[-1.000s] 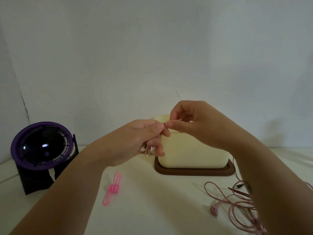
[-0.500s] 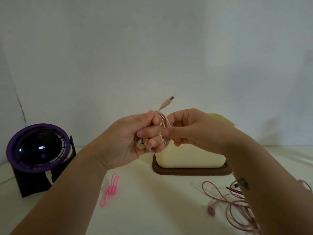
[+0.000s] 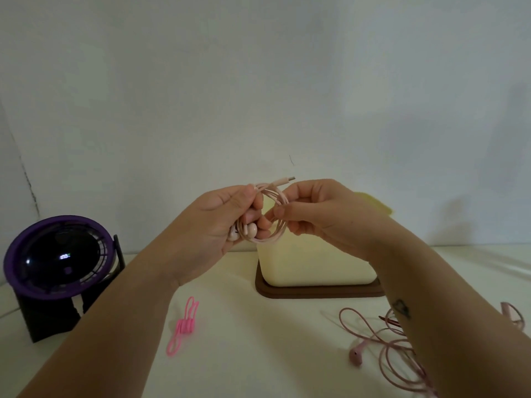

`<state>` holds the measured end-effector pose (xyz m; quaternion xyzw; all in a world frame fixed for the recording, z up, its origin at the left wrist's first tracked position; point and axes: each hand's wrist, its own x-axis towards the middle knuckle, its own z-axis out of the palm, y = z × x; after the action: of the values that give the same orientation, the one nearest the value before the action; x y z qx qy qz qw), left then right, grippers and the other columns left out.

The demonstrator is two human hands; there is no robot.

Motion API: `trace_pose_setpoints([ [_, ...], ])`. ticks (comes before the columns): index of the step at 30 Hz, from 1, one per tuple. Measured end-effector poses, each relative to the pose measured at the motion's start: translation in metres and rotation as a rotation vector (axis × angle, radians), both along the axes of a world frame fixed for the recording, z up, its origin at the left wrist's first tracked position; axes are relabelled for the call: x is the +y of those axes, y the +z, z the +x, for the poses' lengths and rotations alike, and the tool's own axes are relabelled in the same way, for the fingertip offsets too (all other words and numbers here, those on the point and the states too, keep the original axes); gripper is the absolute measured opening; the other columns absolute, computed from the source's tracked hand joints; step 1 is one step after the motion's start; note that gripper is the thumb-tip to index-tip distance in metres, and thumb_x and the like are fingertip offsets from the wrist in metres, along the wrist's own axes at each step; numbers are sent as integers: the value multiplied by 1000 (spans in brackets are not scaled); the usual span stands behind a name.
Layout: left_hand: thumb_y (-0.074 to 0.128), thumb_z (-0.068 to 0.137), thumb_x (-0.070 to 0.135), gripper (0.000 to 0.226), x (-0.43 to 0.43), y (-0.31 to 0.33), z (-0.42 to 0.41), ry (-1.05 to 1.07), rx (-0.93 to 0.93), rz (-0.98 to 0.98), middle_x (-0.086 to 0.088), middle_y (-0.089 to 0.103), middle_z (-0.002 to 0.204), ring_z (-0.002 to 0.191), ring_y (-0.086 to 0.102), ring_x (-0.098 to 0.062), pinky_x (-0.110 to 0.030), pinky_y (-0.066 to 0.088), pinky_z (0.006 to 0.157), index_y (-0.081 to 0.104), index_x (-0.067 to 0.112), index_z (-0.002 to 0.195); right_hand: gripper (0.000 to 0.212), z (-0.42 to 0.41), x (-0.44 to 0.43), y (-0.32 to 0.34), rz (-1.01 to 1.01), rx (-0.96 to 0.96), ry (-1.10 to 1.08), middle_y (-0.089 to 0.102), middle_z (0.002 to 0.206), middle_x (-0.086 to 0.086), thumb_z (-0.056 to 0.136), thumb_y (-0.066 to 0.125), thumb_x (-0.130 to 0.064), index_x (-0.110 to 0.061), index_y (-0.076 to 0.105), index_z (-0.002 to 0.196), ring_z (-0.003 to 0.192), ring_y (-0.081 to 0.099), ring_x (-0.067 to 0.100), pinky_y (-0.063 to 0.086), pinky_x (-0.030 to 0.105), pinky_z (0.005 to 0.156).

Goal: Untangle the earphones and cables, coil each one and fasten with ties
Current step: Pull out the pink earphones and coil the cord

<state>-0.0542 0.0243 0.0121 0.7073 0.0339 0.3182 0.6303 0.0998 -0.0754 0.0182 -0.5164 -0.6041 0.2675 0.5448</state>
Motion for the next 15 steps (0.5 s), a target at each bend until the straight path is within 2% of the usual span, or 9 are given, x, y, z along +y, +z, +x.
trace_pose_setpoints([
  [2, 51, 85, 34, 29, -3, 0, 3, -24, -40, -98, 2, 48, 57, 58, 56, -10, -20, 54, 63, 62, 14, 66, 14, -2, 3, -1, 19, 137, 19, 59, 74, 9, 81, 65, -2, -12, 66, 70, 58, 47, 8, 42, 19, 60],
  [5, 50, 80, 30, 22, -4, -3, 8, -80, -101, -264, 3, 47, 55, 53, 54, -8, -18, 52, 57, 59, 11, 74, 16, -3, 7, -4, -1, 353, 109, 63, 65, -1, 87, 57, -2, -9, 62, 73, 52, 44, 4, 42, 14, 54],
  [8, 52, 78, 29, 23, -1, -9, 13, -36, -115, -291, 3, 48, 54, 52, 54, -8, -18, 52, 56, 61, 8, 78, 21, -2, 11, -10, -69, 422, 156, 59, 61, -2, 90, 54, -5, -10, 59, 70, 49, 43, 3, 41, 13, 51],
  [11, 53, 78, 33, 27, 5, -16, 16, 85, -78, -168, 4, 50, 55, 60, 58, -10, -21, 53, 66, 64, 8, 79, 19, 3, 10, -9, -87, 328, 78, 58, 62, 0, 90, 56, -5, -9, 59, 71, 49, 45, 5, 42, 15, 53],
  [13, 51, 79, 38, 31, 8, -20, 17, 197, -27, 30, 7, 54, 55, 67, 60, -9, -21, 52, 77, 65, 10, 81, 16, 7, 5, -5, -86, 136, -32, 60, 61, -1, 88, 61, -8, -9, 61, 73, 52, 48, 7, 44, 17, 55],
  [15, 49, 80, 38, 33, 8, -21, 17, 222, -15, 62, 8, 55, 53, 66, 61, -6, -17, 51, 75, 63, 8, 81, 9, 7, 0, -1, -89, -58, -128, 62, 60, -2, 86, 66, -12, -9, 65, 77, 53, 51, 7, 45, 17, 57],
])
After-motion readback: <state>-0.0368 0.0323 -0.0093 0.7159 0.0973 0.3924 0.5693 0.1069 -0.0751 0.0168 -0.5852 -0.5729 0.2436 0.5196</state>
